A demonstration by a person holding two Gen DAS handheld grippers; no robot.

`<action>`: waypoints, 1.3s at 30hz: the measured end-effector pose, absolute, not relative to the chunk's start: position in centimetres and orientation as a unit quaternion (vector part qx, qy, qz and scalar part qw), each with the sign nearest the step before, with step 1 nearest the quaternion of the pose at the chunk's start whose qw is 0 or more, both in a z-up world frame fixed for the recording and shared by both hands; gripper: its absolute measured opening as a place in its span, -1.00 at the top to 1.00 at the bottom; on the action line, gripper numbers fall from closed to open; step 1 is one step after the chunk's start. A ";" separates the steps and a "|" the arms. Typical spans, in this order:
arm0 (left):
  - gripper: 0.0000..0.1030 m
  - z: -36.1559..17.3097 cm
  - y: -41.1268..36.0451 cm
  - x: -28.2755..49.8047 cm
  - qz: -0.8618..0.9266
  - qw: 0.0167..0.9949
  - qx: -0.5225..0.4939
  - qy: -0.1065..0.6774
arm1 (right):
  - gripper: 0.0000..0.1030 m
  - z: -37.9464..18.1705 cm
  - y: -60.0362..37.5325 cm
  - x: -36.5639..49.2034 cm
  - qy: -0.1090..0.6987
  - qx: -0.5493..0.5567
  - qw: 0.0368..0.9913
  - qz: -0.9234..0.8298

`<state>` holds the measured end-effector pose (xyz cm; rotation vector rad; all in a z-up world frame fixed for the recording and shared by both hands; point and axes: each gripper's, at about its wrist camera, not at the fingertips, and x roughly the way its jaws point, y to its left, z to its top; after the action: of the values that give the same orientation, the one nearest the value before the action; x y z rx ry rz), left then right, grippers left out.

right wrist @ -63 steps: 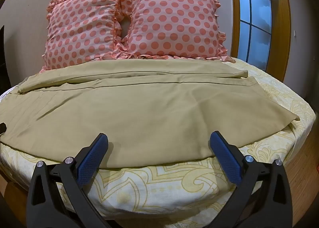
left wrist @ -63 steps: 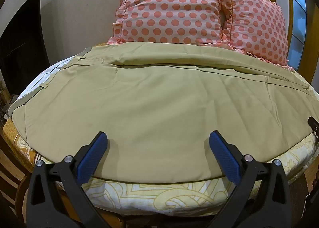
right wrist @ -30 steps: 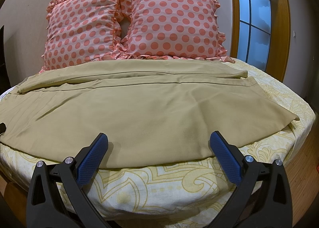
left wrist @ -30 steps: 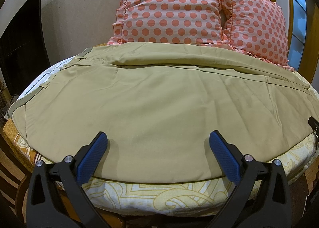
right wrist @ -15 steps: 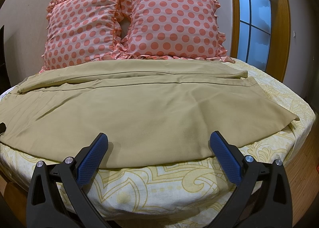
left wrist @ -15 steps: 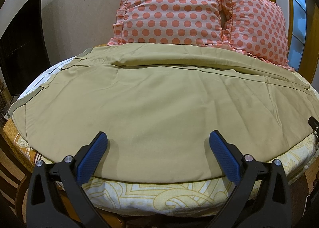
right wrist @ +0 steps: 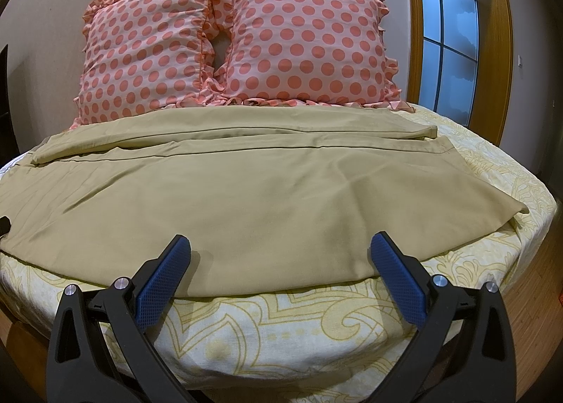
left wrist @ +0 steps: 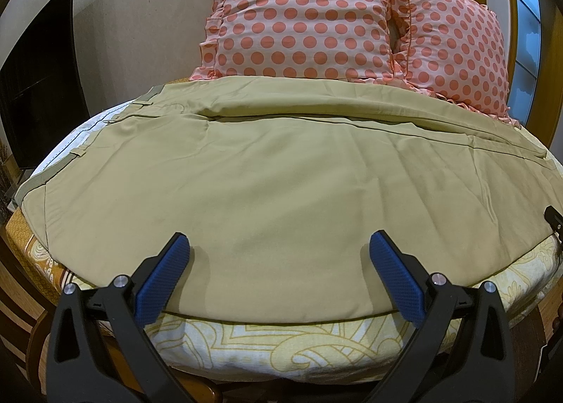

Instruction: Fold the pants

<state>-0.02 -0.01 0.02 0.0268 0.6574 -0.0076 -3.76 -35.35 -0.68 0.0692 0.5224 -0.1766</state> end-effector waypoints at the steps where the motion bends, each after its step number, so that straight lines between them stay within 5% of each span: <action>1: -0.97 0.0 0.0 0.0 -0.004 0.946 0.013 0.323 | -0.97 -0.7 -35.3 -3.8 0.258 0.034 0.962 -0.087; 15: -0.97 3.1 0.4 1.8 -0.013 0.942 0.012 0.334 | -0.97 2.8 -37.9 -1.5 0.290 0.051 0.953 -0.072; 23: -0.97 7.3 -1.2 7.0 -0.009 0.954 0.019 0.300 | -0.97 7.9 -48.6 14.7 0.349 0.156 0.908 -0.169; 26: -0.97 7.3 -1.5 9.0 -0.023 0.950 -0.001 0.311 | -0.34 6.2 -52.5 22.4 0.386 0.183 0.875 -0.227; 31: -0.97 7.1 -2.0 10.7 -0.039 0.949 -0.006 0.313 | -0.25 2.5 -57.2 30.3 0.429 0.251 0.816 -0.296; 34: -0.97 6.7 -2.1 11.6 -0.039 0.948 -0.001 0.314 | -0.18 1.7 -57.3 32.2 0.439 0.187 0.811 -0.339; 39: -0.97 6.3 -1.8 12.1 -0.043 0.947 -0.010 0.320 | 0.62 1.5 -57.6 29.7 0.407 0.195 0.838 -0.307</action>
<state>12.08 -1.75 6.33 -0.0201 0.6509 -0.0871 29.68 -57.64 1.49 0.4116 0.8620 -0.6485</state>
